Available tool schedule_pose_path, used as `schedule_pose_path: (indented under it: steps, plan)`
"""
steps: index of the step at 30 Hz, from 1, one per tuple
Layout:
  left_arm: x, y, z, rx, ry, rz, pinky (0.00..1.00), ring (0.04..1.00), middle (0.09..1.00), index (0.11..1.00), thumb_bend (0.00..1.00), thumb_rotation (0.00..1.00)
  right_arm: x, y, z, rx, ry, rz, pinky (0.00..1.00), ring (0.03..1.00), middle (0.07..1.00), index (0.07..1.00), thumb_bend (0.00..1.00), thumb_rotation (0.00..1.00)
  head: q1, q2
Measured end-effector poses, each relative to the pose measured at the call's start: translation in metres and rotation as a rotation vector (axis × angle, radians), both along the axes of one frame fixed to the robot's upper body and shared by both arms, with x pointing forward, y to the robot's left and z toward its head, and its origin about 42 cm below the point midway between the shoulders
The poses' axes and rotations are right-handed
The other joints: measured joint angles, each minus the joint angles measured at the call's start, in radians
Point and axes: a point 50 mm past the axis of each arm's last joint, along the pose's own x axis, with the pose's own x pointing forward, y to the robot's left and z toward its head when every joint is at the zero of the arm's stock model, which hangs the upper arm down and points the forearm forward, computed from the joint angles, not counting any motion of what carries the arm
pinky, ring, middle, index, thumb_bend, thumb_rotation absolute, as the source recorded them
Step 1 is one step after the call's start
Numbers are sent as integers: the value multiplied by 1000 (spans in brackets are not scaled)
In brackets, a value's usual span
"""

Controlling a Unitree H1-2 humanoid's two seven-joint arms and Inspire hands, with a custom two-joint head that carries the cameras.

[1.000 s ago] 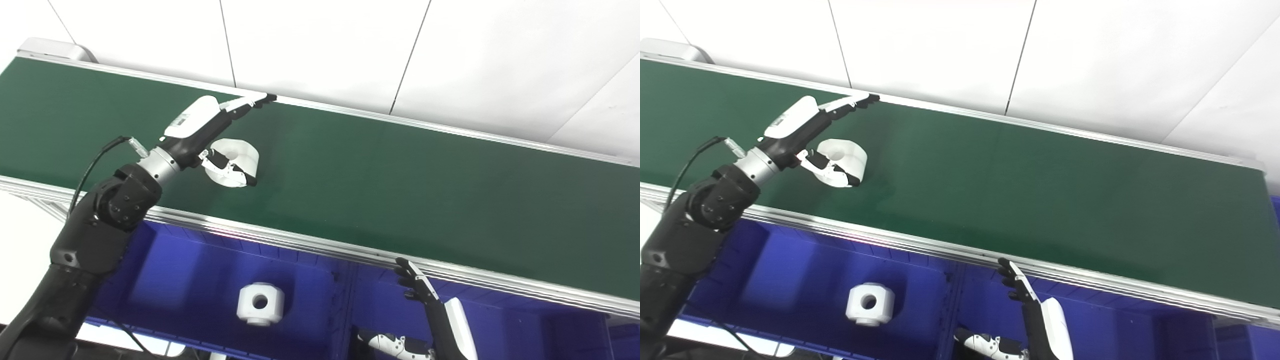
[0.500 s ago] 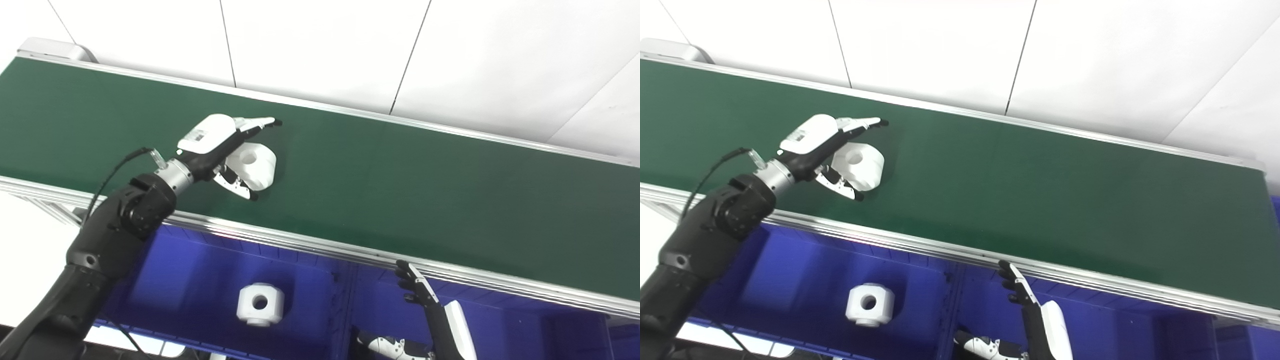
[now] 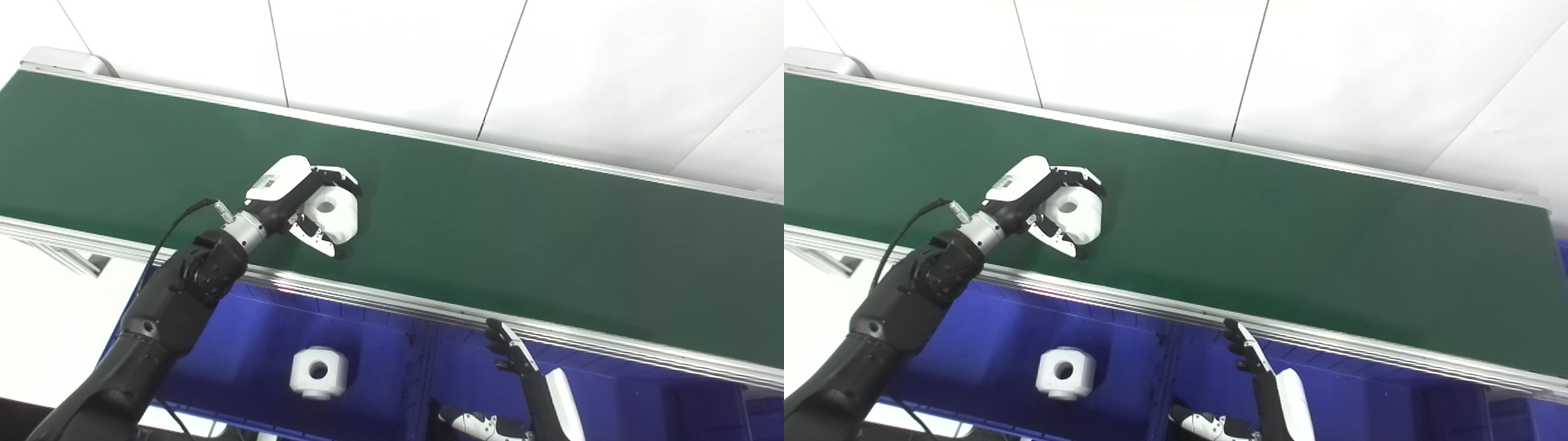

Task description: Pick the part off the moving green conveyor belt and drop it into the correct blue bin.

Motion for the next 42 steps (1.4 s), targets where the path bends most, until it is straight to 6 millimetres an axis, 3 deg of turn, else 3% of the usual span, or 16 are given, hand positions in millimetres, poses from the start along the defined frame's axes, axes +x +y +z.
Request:
schedule_pose_path:
  steps: [8, 17, 21, 24, 33, 35, 42]
  plan:
    - [-1, -2, 6, 16, -4, 4, 350, 366, 486, 562, 488, 0, 0, 0, 1, 3, 0, 2, 779, 838, 861, 902, 793, 301, 3, 5]
    - [-16, 4, 30, -48, -57, -32, 398, 390, 506, 543, 492, 0, 0, 0, 4, 3, -10, 3, 777, 834, 857, 901, 795, 312, 0, 32]
    - [-38, 1, 45, -124, -109, -97, 390, 391, 515, 541, 492, 0, -2, 0, 11, 5, -16, 4, 768, 829, 855, 903, 794, 318, 2, 63]
    - [-56, -2, 45, -178, -103, -137, 389, 396, 522, 536, 492, 0, -2, 0, 14, 8, -16, 9, 766, 825, 851, 900, 798, 321, 2, 75]
    - [-126, -15, 21, -240, 57, -198, 435, 424, 527, 510, 496, 0, -5, -5, 20, -1, 0, 1, 780, 842, 862, 902, 805, 350, 2, 137]
    - [-135, -18, 19, -241, 85, -205, 446, 429, 528, 501, 496, 0, -4, -5, 24, -1, -8, 1, 776, 839, 860, 897, 806, 345, 6, 158]
    - [-157, -35, 10, -261, 163, -215, 415, 413, 519, 517, 496, 0, -5, -9, 27, -5, -9, -6, 786, 835, 853, 896, 811, 370, 35, 166]
